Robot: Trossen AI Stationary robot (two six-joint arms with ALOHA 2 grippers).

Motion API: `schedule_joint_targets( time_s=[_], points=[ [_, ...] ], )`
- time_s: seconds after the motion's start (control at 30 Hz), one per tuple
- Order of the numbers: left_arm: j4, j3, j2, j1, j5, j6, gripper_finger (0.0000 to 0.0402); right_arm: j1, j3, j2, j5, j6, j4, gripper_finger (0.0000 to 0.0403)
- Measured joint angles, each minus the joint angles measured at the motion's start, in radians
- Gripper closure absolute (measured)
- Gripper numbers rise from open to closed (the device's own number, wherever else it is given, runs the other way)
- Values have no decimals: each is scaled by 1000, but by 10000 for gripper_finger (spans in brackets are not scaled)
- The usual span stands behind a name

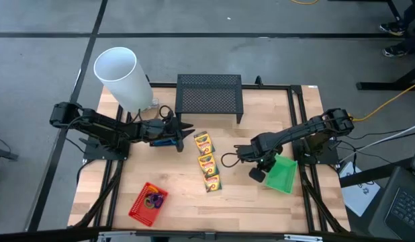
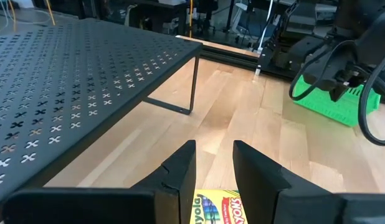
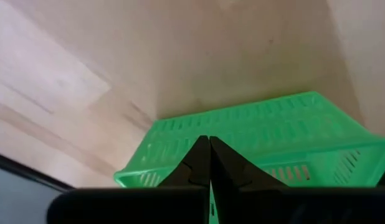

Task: Pick & Place Office Desk Supplies
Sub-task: Adjust the green bin

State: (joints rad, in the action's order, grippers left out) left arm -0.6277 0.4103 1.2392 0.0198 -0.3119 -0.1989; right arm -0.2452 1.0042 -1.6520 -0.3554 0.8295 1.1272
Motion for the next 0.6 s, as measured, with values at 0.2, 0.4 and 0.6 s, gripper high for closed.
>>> schedule_joint_targets(
  time_s=[0.2,0.4,0.6],
  points=[
    [0,0,0,0,0,0,297,-39,-1,0,-55,-5,-37,403],
    [0,0,0,0,0,-1,297,-104,-25,0,-135,23,-46,403],
    [0,0,0,0,0,-15,297,-153,-150,1,-228,74,-72,403]
  ],
)
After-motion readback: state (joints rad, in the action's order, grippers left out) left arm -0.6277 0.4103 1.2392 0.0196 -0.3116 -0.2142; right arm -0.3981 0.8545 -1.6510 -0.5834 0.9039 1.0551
